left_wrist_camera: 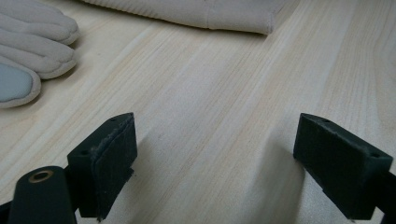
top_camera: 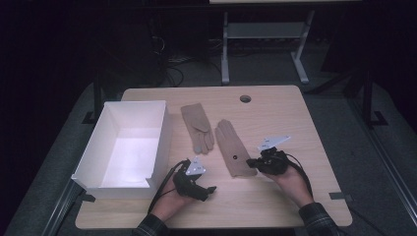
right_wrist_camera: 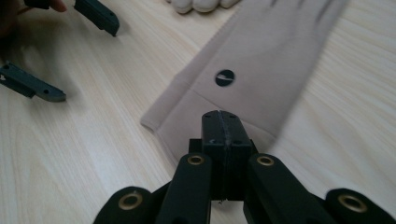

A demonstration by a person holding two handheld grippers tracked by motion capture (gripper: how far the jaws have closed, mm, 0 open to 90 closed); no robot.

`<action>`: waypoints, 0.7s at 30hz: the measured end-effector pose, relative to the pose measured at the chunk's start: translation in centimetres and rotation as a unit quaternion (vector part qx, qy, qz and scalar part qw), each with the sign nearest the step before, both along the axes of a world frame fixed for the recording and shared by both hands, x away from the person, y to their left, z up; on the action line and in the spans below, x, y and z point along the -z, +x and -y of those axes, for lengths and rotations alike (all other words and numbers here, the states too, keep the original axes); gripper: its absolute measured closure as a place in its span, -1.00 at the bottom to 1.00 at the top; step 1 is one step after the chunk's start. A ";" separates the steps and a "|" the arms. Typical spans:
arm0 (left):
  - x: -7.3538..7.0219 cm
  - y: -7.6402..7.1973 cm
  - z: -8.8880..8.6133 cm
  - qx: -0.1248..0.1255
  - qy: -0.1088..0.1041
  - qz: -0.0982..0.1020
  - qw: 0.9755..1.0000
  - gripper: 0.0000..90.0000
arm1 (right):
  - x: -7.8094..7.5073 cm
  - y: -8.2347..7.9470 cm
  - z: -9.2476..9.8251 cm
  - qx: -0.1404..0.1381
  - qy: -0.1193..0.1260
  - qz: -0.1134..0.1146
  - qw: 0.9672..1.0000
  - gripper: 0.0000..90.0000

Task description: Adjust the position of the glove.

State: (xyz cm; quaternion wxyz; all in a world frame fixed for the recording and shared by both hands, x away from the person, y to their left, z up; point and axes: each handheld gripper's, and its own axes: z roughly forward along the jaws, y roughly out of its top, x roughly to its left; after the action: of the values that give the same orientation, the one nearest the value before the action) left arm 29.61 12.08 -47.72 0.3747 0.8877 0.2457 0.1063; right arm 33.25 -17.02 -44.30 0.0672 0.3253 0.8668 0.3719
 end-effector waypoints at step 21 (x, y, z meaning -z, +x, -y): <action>0.0 0.0 0.0 -0.001 -0.002 -0.002 1.000 -0.71 | 1.8 0.8 -1.4 -0.010 -0.035 -0.034 0.999 1.00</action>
State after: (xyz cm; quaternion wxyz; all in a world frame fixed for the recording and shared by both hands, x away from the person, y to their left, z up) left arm 29.57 12.06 -47.75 0.3759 0.8868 0.2476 0.1046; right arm 34.06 -15.61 -46.08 0.0457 0.3268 0.8842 0.3305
